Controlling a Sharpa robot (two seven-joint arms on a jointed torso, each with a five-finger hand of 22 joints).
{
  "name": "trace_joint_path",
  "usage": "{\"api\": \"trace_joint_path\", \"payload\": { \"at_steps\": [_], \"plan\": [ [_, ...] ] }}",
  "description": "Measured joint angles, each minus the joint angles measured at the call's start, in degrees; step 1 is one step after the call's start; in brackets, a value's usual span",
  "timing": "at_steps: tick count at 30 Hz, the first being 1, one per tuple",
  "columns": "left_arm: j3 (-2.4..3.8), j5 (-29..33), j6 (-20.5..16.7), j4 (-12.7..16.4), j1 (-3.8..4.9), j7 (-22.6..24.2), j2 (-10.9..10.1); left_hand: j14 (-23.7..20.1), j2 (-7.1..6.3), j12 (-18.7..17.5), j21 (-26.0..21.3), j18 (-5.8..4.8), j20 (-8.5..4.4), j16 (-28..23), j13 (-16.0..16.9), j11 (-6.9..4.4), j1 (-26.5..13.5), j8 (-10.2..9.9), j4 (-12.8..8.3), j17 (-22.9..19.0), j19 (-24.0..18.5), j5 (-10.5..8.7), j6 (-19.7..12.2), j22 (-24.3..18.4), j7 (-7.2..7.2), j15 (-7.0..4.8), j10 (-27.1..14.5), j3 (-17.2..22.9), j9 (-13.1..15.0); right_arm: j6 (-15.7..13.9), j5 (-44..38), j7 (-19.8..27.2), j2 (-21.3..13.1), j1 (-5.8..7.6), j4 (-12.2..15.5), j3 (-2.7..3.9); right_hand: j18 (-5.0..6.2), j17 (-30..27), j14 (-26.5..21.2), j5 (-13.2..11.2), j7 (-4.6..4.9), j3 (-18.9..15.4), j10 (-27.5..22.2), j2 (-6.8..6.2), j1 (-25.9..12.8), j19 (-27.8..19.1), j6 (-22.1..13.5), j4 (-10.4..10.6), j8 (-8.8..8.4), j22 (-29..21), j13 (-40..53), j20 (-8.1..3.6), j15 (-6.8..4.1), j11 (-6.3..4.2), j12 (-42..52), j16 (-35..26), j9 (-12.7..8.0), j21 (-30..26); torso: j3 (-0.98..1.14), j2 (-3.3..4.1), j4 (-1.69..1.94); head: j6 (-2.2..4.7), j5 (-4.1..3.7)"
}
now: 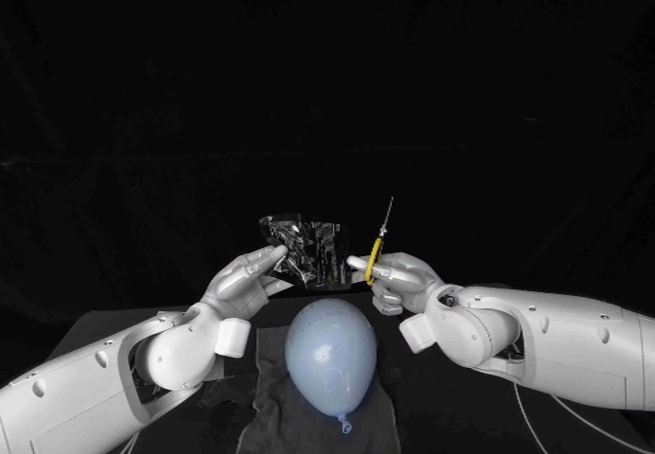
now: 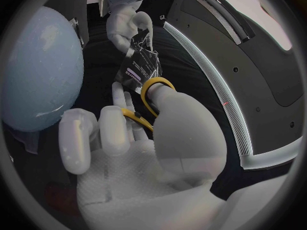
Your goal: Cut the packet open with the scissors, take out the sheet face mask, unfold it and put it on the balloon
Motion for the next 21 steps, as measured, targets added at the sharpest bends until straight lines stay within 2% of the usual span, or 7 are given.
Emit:
{"api": "trace_joint_path", "payload": {
  "at_steps": [2, 4, 5, 12, 15, 18, 21],
  "plan": [
    [0.0, -0.1, 0.0, -0.01, 0.01, -0.15, -0.01, 0.0, 0.0, 0.0, 0.0, -0.01, 0.0, 0.0, 0.0, 0.0, 0.0, 0.0, 0.0, 0.0, 0.0, 0.0, 0.0, 0.0, 0.0, 0.0, 0.0, 0.0, 0.01, 0.02, 0.04, 0.15, 0.08, 0.0, 0.0, 0.01, 0.0, 0.0, 0.0, 0.0, 0.0, -0.23, 0.0, -0.14, 0.34, 0.0, 0.0, -0.09, 0.0, 0.01, -0.2, 0.0, 0.0, 0.0, 0.0, 0.0, -0.07, 0.0, 0.01, 0.0, -0.01, 0.03, -0.07],
    [0.0, -0.19, 0.0, -0.02, 0.02, -0.28, 0.01, 0.0, 0.0, 0.0, 0.0, -0.01, 0.0, 0.0, 0.0, 0.0, 0.0, 0.0, 0.0, 0.0, 0.0, -0.01, -0.09, 0.0, -0.09, 0.0, 0.0, 0.0, 0.1, 0.04, 0.05, 0.27, 0.18, 0.0, -0.06, 0.01, 0.0, -0.01, 0.0, 0.0, -0.22, -0.55, 0.0, 0.28, 0.75, 0.0, 0.21, -0.09, 0.0, 0.01, -0.38, 0.0, 0.0, 0.0, 0.0, 0.0, -0.12, 0.0, 0.01, 0.0, -0.01, 0.07, -0.15],
    [0.0, -0.24, 0.0, -0.04, 0.02, -0.37, 0.05, 0.0, 0.0, 0.0, 0.0, -0.01, 0.0, 0.0, 0.0, 0.0, -0.01, 0.0, 0.0, 0.0, 0.0, -0.01, -0.09, 0.0, -0.09, 0.0, 0.0, 0.0, 0.1, 0.05, 0.06, 0.33, 0.3, 0.0, -0.16, 0.02, 0.0, -0.02, 0.0, 0.0, -0.3, -0.57, 0.03, -0.02, 1.06, 0.0, 0.36, -0.12, 0.0, 0.02, -0.51, 0.0, 0.0, -0.03, 0.0, 0.0, -0.13, 0.0, 0.01, 0.0, -0.01, 0.1, -0.17],
    [-0.02, -0.44, 0.0, -0.36, 0.05, -0.95, 0.56, 0.0, 0.16, 0.0, 0.0, -0.03, -0.11, 0.0, 0.0, 0.0, -0.31, -0.01, 0.0, -0.05, 0.11, -0.11, -0.1, -0.01, -0.09, 0.0, 0.0, 0.0, 0.1, 0.15, 0.06, 0.57, 1.16, 0.0, -0.46, 0.03, 0.0, -0.03, 0.0, 0.0, -0.34, -0.93, 0.34, 0.99, 2.94, -0.03, 0.8, -0.49, 0.0, 0.03, -1.25, -0.02, 0.0, -0.34, 0.0, 0.04, -0.43, 0.0, 0.04, -0.02, -0.01, 0.08, -0.19],
    [-0.04, -0.49, -0.03, -0.62, 0.07, -1.25, 0.71, 0.0, 0.16, 0.0, 0.0, -0.03, -0.21, 0.0, 0.0, 0.0, -0.31, -0.02, 0.0, -0.05, 0.21, -0.12, -0.1, -0.06, -0.1, 0.0, 0.0, 0.0, 0.1, 0.2, 0.05, 0.62, 1.4, 0.0, -0.45, 0.06, 0.0, -0.04, 0.0, 0.0, -0.34, -0.91, 1.07, 1.87, 4.29, -0.04, 1.22, -0.51, 0.0, 0.03, -1.61, -0.03, 0.0, -0.6, 0.0, 0.22, -0.57, 0.0, 0.05, -0.02, -0.01, -0.01, -0.19],
    [-0.08, -0.53, -0.07, -0.86, 0.08, -1.66, 0.73, 0.0, 0.16, 0.0, 0.0, -0.04, -0.21, 0.0, 0.01, 0.0, -0.31, -0.07, 0.0, -0.06, 0.21, -0.12, -0.1, -0.06, -0.1, 0.0, 0.0, 0.0, 0.1, 0.2, 0.03, 0.68, 1.47, 0.0, -0.42, 0.08, 0.0, 0.02, 0.0, 0.0, -1.02, 0.62, 2.72, 3.49, 6.43, -0.04, 2.5, -1.36, 0.0, 0.02, -1.88, -0.03, 0.0, -1.06, 0.66, 0.24, -0.63, 0.0, 0.07, -0.02, -0.01, -0.1, -0.23],
    [-0.11, -0.56, -0.1, -1.01, 0.09, -2.08, 0.68, 0.0, 0.16, 0.0, 0.0, -0.04, -0.21, 0.0, 0.0, 0.0, -0.31, -0.07, 0.0, -0.05, 0.21, -0.12, -0.19, -0.06, -0.19, 0.0, 0.0, 0.0, 0.09, 0.1, 0.01, 0.75, 1.43, 0.0, -0.42, 0.12, 0.0, 0.3, -0.14, 0.0, -1.99, 3.6, 5.06, 5.53, 9.35, -0.13, 4.92, -2.76, 0.94, 0.02, -1.93, -0.22, -1.15, -1.75, 1.16, 0.46, -0.5, 0.16, 0.06, -0.02, -0.01, -0.14, -0.32]
  ]
}}
